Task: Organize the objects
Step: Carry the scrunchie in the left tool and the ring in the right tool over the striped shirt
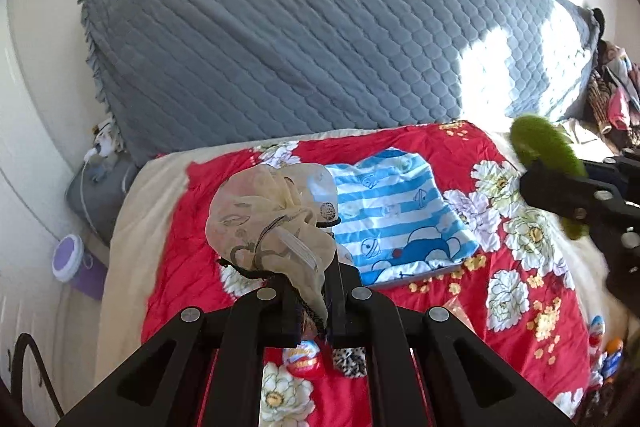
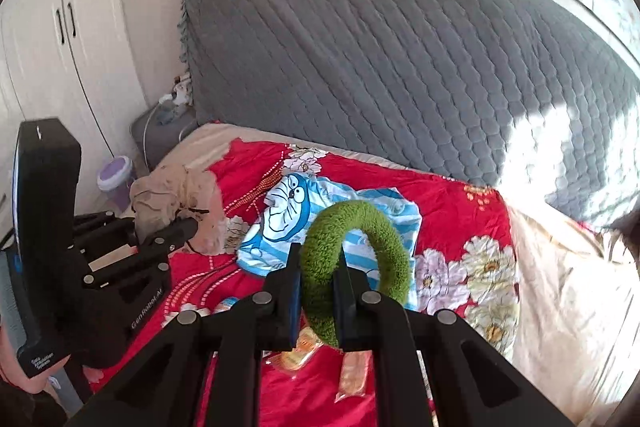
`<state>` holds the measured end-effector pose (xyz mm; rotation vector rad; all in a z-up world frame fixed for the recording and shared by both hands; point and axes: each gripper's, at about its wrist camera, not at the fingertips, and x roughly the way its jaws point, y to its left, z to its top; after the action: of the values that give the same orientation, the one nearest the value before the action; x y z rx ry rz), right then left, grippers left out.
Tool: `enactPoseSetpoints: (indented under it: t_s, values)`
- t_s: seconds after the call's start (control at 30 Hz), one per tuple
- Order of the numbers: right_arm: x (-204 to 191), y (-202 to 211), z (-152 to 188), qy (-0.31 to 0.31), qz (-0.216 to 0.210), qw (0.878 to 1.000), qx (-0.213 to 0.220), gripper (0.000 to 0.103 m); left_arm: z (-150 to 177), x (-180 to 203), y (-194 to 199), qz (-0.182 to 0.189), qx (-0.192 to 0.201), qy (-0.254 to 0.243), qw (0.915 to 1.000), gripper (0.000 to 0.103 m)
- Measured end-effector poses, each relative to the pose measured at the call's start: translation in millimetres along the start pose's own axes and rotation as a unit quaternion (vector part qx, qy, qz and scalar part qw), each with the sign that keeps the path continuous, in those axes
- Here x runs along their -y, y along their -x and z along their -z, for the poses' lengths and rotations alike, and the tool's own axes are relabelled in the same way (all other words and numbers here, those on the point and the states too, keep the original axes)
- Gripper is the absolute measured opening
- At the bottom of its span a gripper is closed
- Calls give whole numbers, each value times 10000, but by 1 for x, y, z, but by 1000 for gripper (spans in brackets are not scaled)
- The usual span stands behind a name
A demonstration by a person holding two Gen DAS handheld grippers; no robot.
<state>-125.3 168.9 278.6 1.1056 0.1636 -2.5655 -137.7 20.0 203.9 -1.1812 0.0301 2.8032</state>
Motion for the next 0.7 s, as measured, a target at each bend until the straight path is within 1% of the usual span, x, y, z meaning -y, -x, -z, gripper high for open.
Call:
enactPoseSetpoints:
  t_s: [0.13, 0.3, 0.43, 0.47, 0.63, 0.7]
  values:
    - [-5, -19, 1, -16, -56, 9999, 96, 13, -4, 4, -11, -24, 23, -70, 10000, 7]
    - [-8, -40, 6, -79, -58, 9995, 311, 13, -11, -5, -31, -160, -7, -39, 9999, 8]
    - [6, -58, 10, -362, -145, 9985, 386, 13, -15, -9, -50, -235, -27, -21, 9997, 7]
    - [11, -62, 10, -420, -104, 9982, 408, 13, -16, -10, -56, -234, -42, -1, 9997, 7]
    - [34, -79, 10, -772, -200, 9956, 485, 13, -19, -18, -83, -64, -122, 275, 9995, 7]
    - [41, -85, 10, -828, -124, 9955, 448, 13, -19, -20, -90, -34, -83, 313, 9995, 7]
